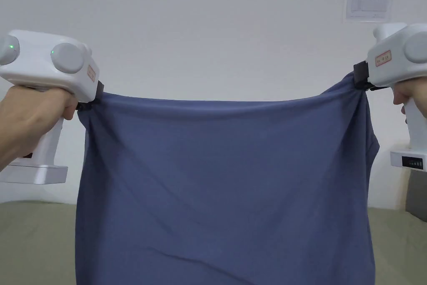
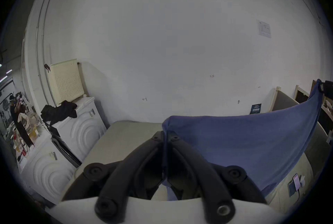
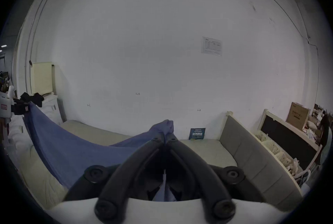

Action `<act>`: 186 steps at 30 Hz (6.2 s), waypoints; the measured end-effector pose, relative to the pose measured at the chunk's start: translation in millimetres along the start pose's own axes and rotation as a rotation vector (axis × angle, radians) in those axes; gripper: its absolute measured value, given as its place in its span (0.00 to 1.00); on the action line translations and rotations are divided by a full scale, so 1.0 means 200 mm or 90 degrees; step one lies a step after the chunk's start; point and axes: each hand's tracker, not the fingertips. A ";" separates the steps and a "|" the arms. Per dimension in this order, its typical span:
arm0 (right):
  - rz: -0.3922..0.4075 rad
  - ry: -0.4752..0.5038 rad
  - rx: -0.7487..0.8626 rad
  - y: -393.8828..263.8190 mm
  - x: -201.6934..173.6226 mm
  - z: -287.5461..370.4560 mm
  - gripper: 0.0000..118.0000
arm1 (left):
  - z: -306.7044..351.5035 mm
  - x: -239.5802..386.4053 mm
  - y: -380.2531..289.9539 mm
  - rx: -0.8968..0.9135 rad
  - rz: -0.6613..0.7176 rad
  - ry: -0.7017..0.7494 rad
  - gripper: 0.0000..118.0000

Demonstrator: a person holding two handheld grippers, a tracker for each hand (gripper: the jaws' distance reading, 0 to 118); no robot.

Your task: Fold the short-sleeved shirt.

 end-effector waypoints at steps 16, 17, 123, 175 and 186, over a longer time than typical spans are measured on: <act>-0.004 -0.013 -0.027 -0.31 -0.18 -0.63 0.01 | -0.71 0.10 -0.24 -0.021 0.020 0.012 0.01; 0.001 -0.009 -0.034 -0.36 -0.19 -0.66 0.01 | -0.74 0.11 -0.28 -0.029 0.018 0.013 0.01; -0.137 0.153 -0.458 -2.90 0.06 1.32 0.07 | 0.73 -0.16 -2.74 -0.387 0.089 -0.124 0.02; -0.127 0.122 -0.395 -2.50 -0.04 0.75 0.02 | 0.18 -0.01 -2.44 -0.357 0.077 -0.126 0.04; -0.140 0.111 -0.425 -2.62 0.01 0.64 0.02 | -0.09 0.03 -2.54 -0.426 0.088 -0.112 0.41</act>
